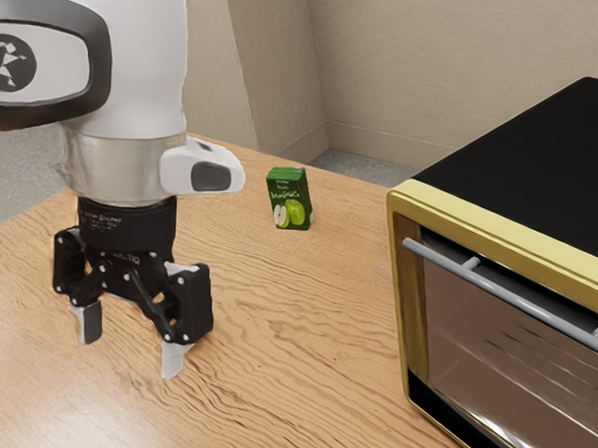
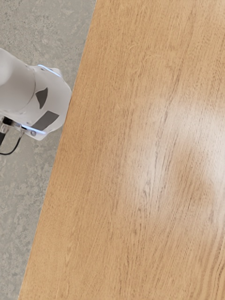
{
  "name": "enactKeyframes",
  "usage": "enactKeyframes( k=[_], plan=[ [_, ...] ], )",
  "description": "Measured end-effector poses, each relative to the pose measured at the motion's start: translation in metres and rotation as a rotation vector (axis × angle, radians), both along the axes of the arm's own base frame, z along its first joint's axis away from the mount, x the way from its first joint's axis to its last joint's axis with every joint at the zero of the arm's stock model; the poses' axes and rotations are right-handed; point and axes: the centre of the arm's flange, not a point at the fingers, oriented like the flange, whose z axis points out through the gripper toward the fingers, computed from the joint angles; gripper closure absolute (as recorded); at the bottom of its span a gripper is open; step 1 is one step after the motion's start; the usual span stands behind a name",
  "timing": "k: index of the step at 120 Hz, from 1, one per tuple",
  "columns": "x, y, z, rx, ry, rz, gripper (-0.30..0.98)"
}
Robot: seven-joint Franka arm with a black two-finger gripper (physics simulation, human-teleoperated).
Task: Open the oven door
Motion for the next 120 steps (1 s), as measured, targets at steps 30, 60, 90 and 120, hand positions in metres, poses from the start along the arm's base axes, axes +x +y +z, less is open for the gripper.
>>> enactKeyframes(
  k=[30, 60, 90, 120],
  plan=[
    [0.033, -0.002, 0.014, 0.109, -0.253, 0.232, 0.0],
    [-0.048, 0.05, 0.037, -0.09, -0.51, 0.554, 0.0],
    [0.005, -0.018, 0.018, -0.306, -0.606, 0.847, 0.0],
    [0.046, -0.064, -0.004, -0.418, -0.658, 1.065, 0.0]
  ],
)
